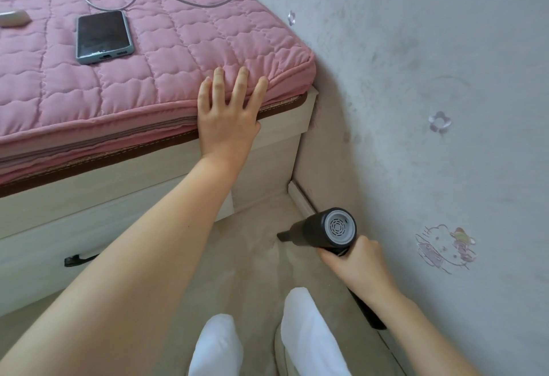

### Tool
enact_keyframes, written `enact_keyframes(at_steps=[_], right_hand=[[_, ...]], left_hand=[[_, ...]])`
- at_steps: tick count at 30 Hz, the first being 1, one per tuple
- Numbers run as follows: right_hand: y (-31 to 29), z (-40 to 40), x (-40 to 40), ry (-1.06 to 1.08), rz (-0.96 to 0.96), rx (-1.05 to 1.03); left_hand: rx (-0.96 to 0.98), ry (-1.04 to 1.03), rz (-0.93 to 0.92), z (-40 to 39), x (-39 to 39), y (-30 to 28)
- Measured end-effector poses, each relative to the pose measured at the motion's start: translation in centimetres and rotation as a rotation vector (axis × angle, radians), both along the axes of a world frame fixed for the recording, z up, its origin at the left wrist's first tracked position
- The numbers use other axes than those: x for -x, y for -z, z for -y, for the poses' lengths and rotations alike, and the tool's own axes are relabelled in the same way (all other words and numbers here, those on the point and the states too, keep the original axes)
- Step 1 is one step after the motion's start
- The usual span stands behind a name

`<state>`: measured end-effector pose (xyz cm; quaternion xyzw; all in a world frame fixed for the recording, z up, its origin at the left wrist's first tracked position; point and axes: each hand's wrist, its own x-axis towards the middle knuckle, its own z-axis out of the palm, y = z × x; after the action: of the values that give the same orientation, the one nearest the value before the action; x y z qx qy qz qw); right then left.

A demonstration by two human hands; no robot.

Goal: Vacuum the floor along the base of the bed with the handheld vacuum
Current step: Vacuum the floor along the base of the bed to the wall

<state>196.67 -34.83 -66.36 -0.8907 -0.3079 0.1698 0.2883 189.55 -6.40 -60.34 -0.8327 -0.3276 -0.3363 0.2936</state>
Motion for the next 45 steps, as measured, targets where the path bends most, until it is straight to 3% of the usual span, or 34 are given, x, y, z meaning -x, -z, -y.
enact_keyframes(at_steps=[7,28,45], right_hand=[[0.0,-0.1,0.9,-0.076,-0.040,-0.003],[-0.3,-0.5,2.1,-0.194,-0.100,-0.001],[-0.7,1.4,-1.1,0.106,-0.015,0.025]], left_hand=[[-0.072,0.006,0.018,-0.3,0.0,0.5],[-0.034,0.009,0.018,-0.1,0.0,0.4],[-0.013,0.007,0.010,0.0,0.0,0.4]])
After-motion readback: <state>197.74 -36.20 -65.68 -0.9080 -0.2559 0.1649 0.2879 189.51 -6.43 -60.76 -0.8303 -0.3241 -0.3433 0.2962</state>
